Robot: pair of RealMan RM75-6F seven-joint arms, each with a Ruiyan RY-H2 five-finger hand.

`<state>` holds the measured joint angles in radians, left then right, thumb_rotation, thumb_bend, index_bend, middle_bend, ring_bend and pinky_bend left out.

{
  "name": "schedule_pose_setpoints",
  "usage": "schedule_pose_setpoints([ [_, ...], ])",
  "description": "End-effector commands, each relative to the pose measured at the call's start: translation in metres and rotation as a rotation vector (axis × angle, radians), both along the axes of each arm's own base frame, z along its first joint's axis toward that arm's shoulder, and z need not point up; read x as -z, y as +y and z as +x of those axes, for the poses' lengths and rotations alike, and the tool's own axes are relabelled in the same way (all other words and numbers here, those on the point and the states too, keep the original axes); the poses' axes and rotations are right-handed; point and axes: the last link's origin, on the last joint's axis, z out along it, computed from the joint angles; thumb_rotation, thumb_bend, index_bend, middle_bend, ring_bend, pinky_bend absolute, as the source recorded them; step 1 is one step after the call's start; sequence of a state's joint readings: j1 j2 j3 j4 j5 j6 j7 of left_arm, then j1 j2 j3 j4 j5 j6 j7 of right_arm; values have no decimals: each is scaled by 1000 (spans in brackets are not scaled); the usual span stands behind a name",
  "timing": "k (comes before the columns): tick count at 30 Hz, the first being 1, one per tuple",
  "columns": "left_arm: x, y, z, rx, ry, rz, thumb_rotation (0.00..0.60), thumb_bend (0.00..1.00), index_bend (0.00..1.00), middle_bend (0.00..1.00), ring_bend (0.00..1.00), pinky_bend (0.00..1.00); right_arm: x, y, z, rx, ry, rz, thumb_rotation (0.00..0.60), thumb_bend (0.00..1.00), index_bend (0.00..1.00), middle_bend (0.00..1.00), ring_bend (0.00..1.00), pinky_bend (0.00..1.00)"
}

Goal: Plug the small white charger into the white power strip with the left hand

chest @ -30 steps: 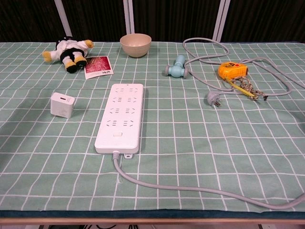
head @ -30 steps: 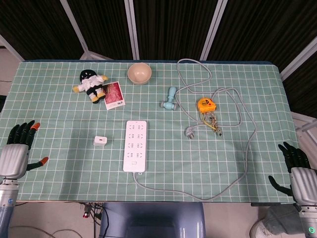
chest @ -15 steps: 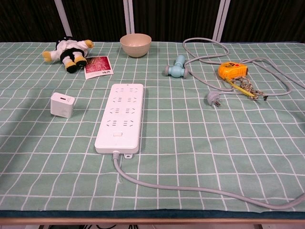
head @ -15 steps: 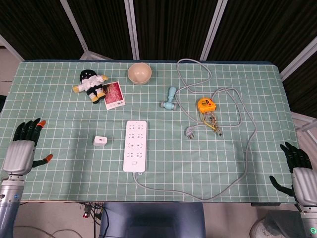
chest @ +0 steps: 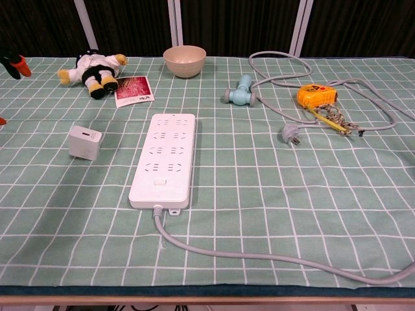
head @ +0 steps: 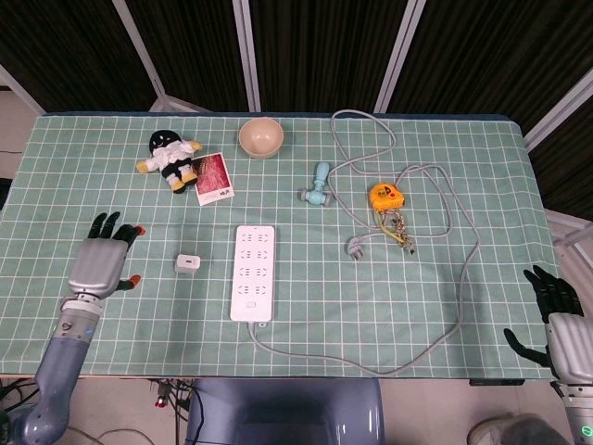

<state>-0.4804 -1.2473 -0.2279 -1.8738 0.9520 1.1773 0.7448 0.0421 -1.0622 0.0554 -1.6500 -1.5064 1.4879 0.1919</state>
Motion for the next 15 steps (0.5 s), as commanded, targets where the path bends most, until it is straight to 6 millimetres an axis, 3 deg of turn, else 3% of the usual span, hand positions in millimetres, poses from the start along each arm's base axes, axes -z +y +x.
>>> schedule_pose_setpoints([
  [1,22,12,23,3,6,-49,600,179,271,249,0,0,0,0,0,3,-5,1,600,348,39,0,0,0],
  [15,70,26,46,-69,49,-111,600,180,328,317,0,0,-2,-1,-1,13,-29,3,600,348,39,0,0,0],
])
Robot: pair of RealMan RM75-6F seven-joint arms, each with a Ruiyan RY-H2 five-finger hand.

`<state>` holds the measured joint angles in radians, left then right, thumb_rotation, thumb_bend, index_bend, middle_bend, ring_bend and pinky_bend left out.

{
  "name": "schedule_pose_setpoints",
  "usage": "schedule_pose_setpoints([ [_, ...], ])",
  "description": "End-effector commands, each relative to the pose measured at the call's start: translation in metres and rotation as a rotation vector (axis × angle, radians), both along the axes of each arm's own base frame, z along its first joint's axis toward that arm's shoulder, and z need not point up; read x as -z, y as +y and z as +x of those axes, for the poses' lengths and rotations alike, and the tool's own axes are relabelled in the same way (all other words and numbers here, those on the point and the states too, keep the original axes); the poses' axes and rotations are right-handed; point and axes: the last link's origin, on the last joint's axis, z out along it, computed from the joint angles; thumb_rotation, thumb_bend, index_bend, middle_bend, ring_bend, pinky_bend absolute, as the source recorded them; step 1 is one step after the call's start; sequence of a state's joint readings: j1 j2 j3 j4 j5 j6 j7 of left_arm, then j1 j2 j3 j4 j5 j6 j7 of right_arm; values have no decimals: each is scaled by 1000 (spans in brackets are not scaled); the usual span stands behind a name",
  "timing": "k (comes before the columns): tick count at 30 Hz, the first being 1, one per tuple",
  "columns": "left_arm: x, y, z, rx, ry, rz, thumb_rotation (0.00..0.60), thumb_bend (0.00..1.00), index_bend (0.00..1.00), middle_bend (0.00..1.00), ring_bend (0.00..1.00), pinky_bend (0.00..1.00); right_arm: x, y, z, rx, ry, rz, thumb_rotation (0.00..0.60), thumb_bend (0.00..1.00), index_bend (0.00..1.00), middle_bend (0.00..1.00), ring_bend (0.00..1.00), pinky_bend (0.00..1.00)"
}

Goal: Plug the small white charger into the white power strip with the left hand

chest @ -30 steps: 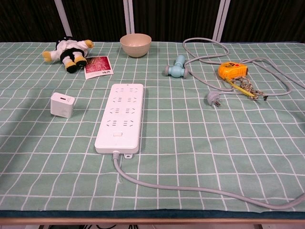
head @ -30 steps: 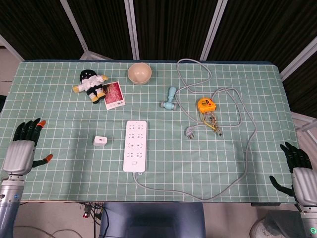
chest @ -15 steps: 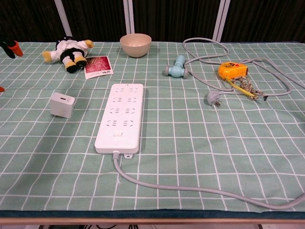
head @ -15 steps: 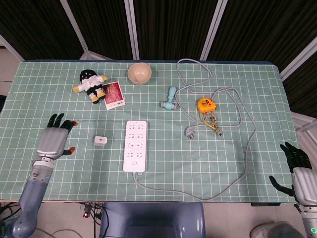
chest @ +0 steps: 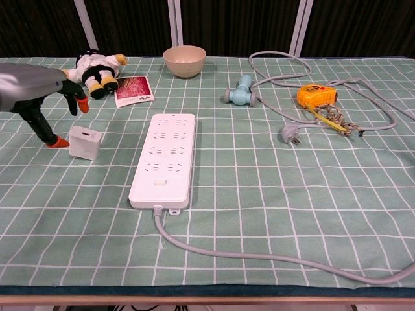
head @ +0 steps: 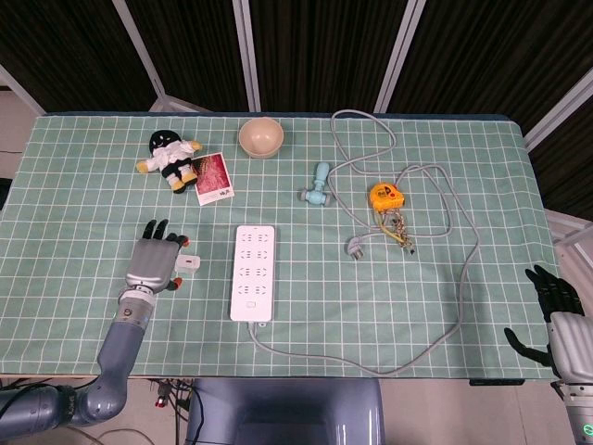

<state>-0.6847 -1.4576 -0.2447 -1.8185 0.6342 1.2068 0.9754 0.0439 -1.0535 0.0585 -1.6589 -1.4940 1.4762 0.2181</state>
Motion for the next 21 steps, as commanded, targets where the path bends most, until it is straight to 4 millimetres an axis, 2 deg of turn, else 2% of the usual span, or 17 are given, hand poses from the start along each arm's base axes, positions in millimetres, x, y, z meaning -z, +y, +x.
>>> schedule_pose_setpoints([
  [1,8,4,3,-7,14,2,600,181,330,319,0,0,0,0,0,1,-3,1,600,348,39,0,0,0],
  [8,18,10,3,-26,31,-1,600,245,341,334,0,0,-1,0,0,7,-10,1,600,348,39,0,0,0],
  [21,30,13,-1,-57,22,-20,600,272,397,392,12,0,0,-1,-1,15,-10,0,600,348,39,0,0,0],
])
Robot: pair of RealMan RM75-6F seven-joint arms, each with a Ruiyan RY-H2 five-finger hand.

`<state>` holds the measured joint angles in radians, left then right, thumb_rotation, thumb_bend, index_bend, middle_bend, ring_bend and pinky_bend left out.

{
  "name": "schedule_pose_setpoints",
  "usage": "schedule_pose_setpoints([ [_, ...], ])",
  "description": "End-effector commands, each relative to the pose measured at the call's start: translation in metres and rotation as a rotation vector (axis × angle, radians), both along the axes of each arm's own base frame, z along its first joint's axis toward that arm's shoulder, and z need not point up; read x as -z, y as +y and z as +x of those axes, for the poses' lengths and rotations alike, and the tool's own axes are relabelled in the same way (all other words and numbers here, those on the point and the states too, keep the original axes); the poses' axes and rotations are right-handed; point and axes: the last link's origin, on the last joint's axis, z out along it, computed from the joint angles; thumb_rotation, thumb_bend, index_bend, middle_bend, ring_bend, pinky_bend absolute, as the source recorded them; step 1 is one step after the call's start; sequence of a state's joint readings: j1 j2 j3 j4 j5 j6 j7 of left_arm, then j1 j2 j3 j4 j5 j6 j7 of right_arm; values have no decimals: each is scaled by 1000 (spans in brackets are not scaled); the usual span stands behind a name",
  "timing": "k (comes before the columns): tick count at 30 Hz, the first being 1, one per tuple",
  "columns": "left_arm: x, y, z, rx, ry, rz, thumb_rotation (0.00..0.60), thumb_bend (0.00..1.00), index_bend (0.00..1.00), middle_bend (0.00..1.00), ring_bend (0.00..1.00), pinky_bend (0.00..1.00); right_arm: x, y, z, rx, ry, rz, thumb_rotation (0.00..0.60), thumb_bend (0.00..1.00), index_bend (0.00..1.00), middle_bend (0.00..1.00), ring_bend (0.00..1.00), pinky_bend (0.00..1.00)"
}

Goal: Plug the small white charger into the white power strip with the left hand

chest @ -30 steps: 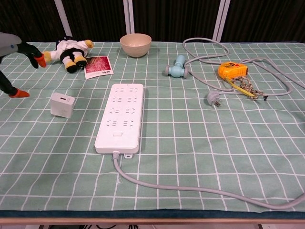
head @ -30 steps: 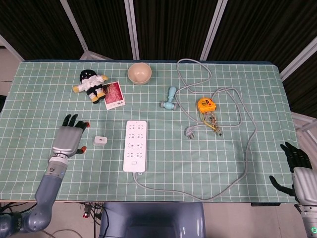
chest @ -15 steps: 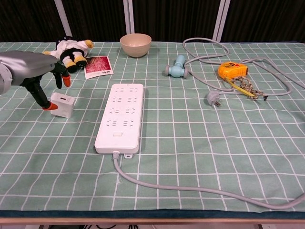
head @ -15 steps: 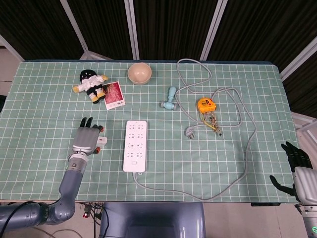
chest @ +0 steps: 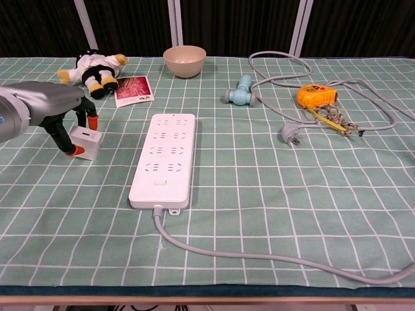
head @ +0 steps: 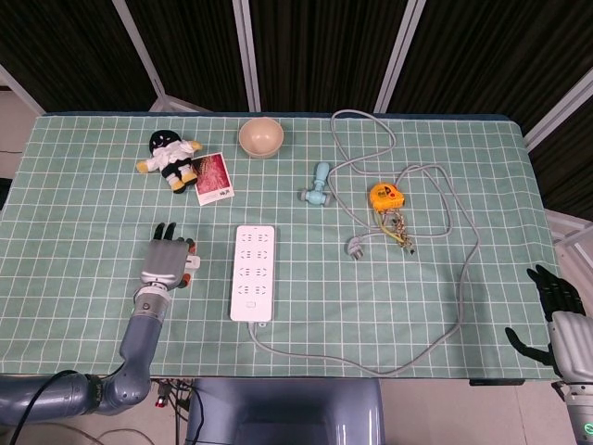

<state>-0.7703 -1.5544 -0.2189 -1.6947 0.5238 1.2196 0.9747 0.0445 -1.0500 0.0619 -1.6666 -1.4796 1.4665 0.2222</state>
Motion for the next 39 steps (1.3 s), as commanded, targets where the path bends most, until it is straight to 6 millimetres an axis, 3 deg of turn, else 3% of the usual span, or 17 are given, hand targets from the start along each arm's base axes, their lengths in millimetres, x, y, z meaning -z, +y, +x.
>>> schedule_pose_setpoints([
  [1,3,0,-1,-3,-4,-5,600,278,400,396,13,0,0,0,0,1,0,0,600,348,39,0,0,0],
  [5,7,1,-1,-2,-14,-5,600,335,431,427,26,0,0,0,0,2,2,-1,600,347,39,0,0,0],
  [12,9,2,1,18,-44,10,600,556,579,561,102,34,0,0,0,3,2,-1,600,348,39,0,0,0],
  [17,0,0,9,69,-105,41,600,560,602,584,122,48,0,0,0,4,0,-1,600,347,39,0,0,0],
  [22,-19,-1,30,157,-231,89,600,559,599,586,126,49,0,0,0,4,-1,-1,600,348,39,0,0,0],
  [27,-27,0,47,254,-352,100,600,559,592,582,125,49,0,0,0,6,-1,-2,600,348,39,0,0,0],
  [39,6,9,64,305,-486,57,600,557,594,585,126,49,0,-1,-1,15,-6,0,600,347,39,0,0,0],
])
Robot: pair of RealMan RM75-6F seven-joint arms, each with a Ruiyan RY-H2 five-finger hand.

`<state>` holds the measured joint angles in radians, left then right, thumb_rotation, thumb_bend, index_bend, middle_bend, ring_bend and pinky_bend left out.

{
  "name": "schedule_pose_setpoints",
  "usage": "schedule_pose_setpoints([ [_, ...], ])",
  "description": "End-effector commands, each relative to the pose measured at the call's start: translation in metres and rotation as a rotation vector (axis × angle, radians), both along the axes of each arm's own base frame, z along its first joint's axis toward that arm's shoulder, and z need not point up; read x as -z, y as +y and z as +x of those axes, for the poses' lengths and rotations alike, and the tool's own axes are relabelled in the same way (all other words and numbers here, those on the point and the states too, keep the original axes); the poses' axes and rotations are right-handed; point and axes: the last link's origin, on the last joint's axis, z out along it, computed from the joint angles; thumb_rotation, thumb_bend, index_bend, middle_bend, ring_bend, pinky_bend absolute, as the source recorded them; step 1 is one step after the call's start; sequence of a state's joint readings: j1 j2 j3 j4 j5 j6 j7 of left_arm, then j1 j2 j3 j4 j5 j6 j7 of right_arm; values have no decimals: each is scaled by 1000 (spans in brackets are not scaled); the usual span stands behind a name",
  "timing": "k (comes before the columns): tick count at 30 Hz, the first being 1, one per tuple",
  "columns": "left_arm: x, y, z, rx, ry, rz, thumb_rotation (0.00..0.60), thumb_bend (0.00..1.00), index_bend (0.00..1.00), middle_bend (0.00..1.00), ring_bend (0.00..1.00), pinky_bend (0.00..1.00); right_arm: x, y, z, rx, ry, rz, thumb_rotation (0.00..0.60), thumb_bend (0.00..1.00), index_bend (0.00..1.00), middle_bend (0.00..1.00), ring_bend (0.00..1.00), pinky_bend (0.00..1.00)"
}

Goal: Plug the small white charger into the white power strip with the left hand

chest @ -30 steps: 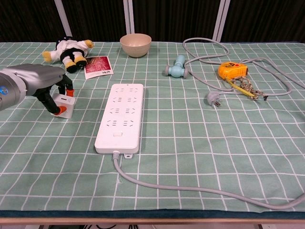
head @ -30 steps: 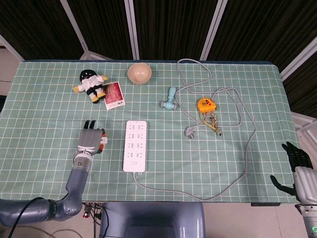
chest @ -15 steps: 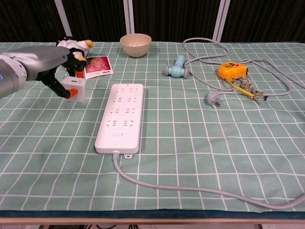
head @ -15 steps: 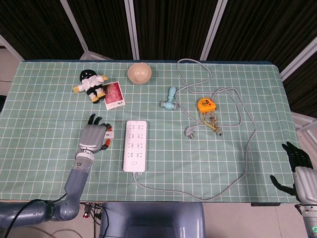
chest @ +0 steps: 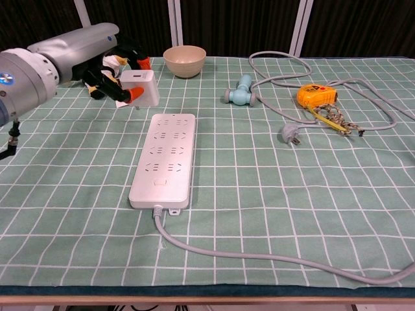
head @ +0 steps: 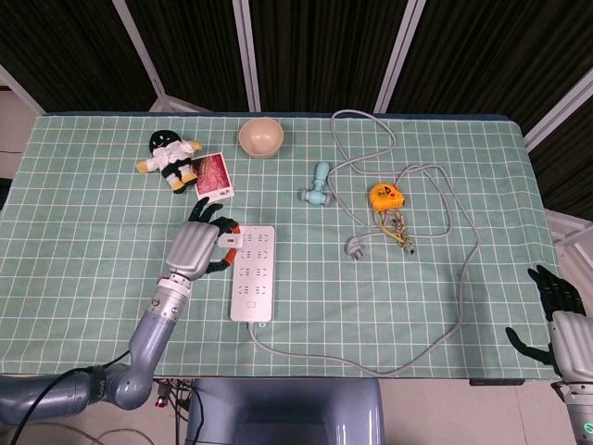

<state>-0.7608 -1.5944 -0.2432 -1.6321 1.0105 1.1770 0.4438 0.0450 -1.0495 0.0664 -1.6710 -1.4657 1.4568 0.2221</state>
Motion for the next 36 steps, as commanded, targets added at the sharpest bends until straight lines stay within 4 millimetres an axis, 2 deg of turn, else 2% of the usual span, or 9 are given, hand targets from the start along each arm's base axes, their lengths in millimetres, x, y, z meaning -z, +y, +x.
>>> schedule_pose_setpoints([
  [1,13,3,5,1,-18,-23,600,557,595,586,129,49,0,0,0,4,-1,2,600,347,39,0,0,0],
  [18,40,12,8,-48,-42,-54,600,558,608,598,141,49,-1,-1,-1,15,-17,6,600,348,39,0,0,0],
  [36,49,14,-1,-72,-33,-60,600,558,612,601,141,49,-1,-1,-1,19,-17,6,600,348,39,0,0,0],
])
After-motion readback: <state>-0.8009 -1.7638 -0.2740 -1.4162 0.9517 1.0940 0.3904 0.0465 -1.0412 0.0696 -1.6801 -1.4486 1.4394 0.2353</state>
